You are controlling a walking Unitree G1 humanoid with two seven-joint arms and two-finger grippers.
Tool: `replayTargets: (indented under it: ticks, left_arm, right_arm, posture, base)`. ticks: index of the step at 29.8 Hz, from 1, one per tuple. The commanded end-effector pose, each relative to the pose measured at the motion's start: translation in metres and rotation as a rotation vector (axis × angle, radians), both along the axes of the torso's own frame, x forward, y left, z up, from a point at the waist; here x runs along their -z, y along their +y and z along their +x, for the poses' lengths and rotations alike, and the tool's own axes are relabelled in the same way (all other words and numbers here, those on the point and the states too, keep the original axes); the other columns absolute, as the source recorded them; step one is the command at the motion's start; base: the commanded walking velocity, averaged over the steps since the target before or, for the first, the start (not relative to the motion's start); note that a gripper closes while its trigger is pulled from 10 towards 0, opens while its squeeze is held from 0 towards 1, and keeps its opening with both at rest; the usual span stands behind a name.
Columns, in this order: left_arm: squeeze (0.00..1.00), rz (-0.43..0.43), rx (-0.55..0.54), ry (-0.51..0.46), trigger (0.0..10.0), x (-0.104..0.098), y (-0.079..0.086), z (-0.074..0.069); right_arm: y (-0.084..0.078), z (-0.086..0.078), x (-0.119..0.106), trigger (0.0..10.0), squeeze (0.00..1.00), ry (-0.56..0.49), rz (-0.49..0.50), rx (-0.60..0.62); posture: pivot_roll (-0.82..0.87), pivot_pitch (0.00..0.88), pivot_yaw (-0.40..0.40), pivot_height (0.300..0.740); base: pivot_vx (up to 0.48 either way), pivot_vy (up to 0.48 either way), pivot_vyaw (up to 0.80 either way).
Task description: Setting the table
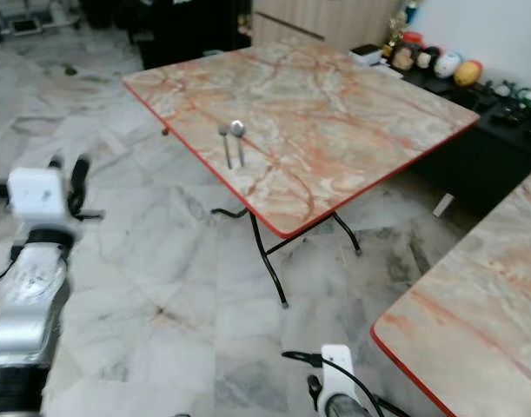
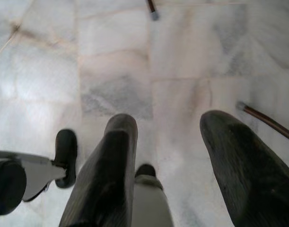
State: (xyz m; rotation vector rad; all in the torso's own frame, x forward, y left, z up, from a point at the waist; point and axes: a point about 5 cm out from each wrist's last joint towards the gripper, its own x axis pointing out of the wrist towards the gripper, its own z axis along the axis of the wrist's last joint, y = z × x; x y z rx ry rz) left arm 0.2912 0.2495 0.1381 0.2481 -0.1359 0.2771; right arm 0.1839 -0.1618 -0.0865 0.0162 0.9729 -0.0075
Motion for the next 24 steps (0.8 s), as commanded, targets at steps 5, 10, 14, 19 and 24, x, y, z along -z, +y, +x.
replayTargets:
  ticks: [5,10,14,19,24]
  left_arm:
    - [0.00,-0.147,-0.029,0.318,10.0,0.086,0.013,-0.028]
    - [0.00,-0.262,0.019,0.529,10.0,0.133,0.006,-0.046]
    - [0.00,-0.329,0.065,0.663,10.0,0.161,-0.006,-0.058]
    - [0.00,-0.312,0.079,0.773,10.0,0.179,-0.015,-0.067]
    - [0.00,-0.307,0.104,0.846,10.0,0.189,-0.027,-0.069]
  right_arm:
    - [-0.005,-0.001,0.000,10.0,0.00,0.006,-0.003,0.009]
    - [-0.006,-0.001,0.000,10.0,0.00,0.005,-0.004,0.010]
    - [-0.006,0.000,0.000,10.0,0.00,0.001,-0.008,0.012]
    - [-0.007,0.000,-0.001,10.0,0.00,-0.004,-0.015,0.023]
    - [-0.007,0.000,-0.001,10.0,0.00,-0.009,-0.021,0.035]
  posture:
    - [0.08,0.000,-0.067,0.740]
    - [0.08,0.000,-0.074,0.740]
    - [0.07,0.000,-0.075,0.740]
    - [0.07,0.000,-0.073,0.740]
    - [0.05,0.000,-0.060,0.740]
  base:
    - [0.000,0.000,0.13]
    - [0.000,0.000,0.00]
    - [0.000,0.000,0.00]
    - [0.000,0.000,0.00]
    - [0.000,0.000,0.00]
